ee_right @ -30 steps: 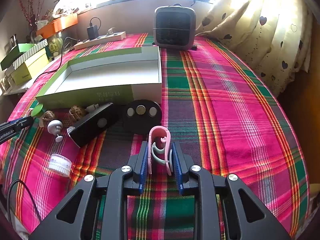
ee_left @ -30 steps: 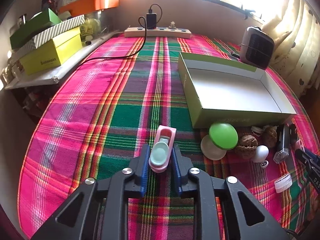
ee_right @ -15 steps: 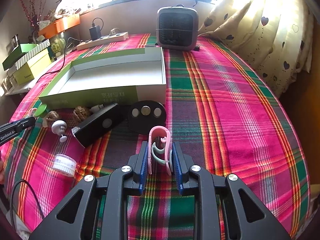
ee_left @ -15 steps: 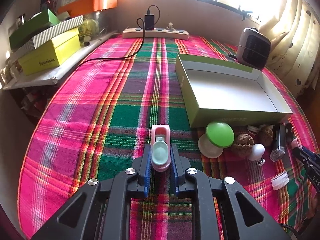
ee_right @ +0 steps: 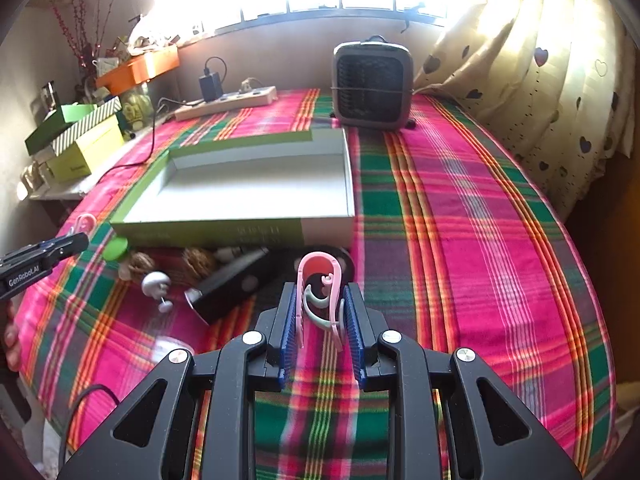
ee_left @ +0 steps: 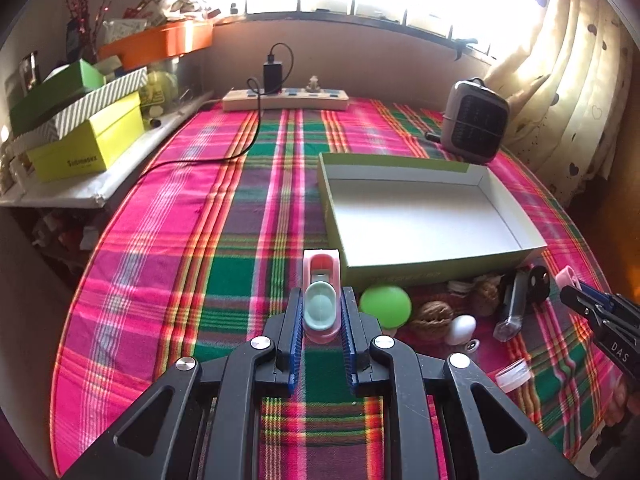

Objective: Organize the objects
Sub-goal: 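Carry the pink clip with the right tool while the left tool carries the pink holder into the box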

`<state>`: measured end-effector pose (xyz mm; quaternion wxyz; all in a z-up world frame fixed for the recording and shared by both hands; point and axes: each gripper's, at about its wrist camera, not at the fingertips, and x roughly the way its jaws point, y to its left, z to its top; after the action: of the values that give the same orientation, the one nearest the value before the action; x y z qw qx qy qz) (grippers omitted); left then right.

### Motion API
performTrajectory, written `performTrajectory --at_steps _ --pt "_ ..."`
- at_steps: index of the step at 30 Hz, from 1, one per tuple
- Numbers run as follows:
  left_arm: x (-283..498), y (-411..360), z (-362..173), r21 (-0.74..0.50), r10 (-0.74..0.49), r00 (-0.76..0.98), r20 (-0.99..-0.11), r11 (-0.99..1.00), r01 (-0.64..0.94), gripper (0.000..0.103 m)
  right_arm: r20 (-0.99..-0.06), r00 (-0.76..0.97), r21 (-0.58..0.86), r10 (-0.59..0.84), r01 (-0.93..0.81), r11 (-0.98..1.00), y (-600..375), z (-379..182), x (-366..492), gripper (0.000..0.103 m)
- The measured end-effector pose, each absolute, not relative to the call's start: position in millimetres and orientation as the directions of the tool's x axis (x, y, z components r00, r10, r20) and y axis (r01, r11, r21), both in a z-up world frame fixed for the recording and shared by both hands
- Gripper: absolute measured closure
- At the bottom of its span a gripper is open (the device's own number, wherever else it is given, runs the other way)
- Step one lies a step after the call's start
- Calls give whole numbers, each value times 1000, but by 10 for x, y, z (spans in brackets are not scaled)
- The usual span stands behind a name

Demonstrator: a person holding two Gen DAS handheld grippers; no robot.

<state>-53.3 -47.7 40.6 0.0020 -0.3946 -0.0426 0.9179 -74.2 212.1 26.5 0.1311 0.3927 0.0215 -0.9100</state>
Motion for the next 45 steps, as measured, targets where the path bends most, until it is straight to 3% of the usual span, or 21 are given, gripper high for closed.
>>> performTrajectory --at_steps 19,45 --pt "-1097 -188 482 -118 146 -678 -721 -989 -88 87 -720 -629 59 -293 365 -929 1765 416 -1362 79" --pt "-1810 -58 174 -92 140 -597 -790 -990 -109 87 -806 -532 53 -261 373 -926 1536 92 -2166 79"
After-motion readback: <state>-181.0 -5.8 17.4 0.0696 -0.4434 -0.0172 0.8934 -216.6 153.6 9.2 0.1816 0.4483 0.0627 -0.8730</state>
